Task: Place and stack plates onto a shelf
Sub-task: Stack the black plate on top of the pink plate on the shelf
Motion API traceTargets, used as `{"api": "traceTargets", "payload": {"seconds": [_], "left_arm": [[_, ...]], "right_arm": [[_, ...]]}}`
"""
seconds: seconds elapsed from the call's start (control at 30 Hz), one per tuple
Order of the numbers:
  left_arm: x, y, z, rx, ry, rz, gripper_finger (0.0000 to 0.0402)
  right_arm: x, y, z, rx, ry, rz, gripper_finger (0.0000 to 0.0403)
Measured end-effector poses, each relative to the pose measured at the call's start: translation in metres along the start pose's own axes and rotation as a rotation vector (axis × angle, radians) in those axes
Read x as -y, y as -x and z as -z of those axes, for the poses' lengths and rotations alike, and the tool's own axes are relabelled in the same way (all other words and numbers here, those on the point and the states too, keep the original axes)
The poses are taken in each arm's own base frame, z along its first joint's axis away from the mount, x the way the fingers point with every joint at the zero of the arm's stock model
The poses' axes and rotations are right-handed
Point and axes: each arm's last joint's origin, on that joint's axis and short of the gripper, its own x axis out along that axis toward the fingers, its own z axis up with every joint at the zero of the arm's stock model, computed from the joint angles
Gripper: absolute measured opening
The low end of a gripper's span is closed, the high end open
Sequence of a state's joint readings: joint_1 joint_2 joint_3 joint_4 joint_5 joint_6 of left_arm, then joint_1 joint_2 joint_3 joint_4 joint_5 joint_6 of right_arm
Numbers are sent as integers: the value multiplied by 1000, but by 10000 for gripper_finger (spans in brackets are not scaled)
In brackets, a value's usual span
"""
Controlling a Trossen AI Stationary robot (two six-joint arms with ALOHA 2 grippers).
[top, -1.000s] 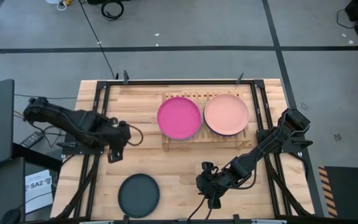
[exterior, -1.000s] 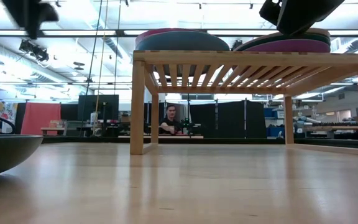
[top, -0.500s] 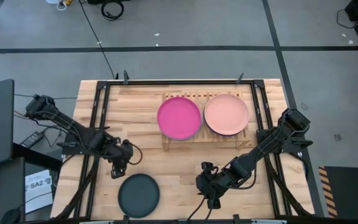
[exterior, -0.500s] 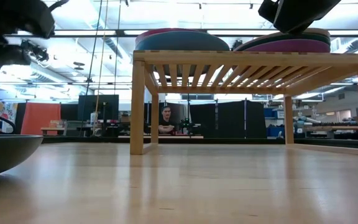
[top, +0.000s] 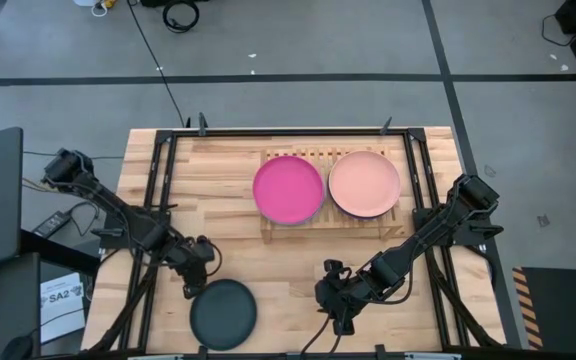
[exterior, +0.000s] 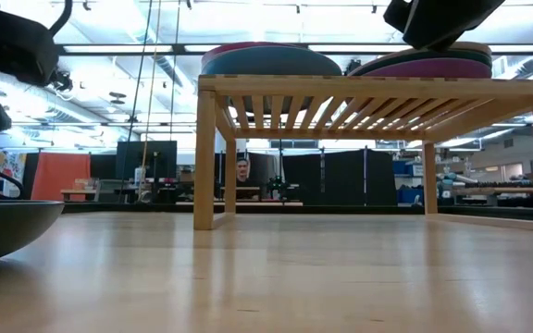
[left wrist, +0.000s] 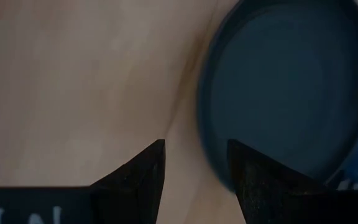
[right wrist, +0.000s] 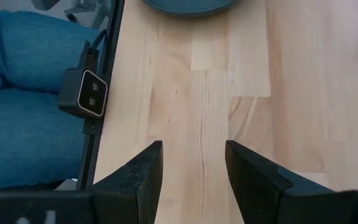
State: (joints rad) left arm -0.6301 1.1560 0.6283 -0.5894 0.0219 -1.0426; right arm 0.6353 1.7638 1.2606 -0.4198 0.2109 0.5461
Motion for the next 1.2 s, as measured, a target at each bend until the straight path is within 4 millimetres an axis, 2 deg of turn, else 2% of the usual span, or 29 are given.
{"api": "traceTargets", "payload": {"seconds": [0.17, 0.67, 0.83, 1.2], "left_arm": [[1, -10, 8, 25, 30, 59, 178], [-5, -24, 27, 122, 98, 51, 178], [-6, -31, 29, 165, 97, 83, 178], [-6, -54, 29, 155, 90, 40, 178]], "right_arm": [[0, 0, 0, 3, 0, 5, 179], [0, 0, 0, 3, 0, 5, 179], [0, 0, 0, 3, 0, 5, 179], [0, 0, 0, 4, 0, 5, 179]]}}
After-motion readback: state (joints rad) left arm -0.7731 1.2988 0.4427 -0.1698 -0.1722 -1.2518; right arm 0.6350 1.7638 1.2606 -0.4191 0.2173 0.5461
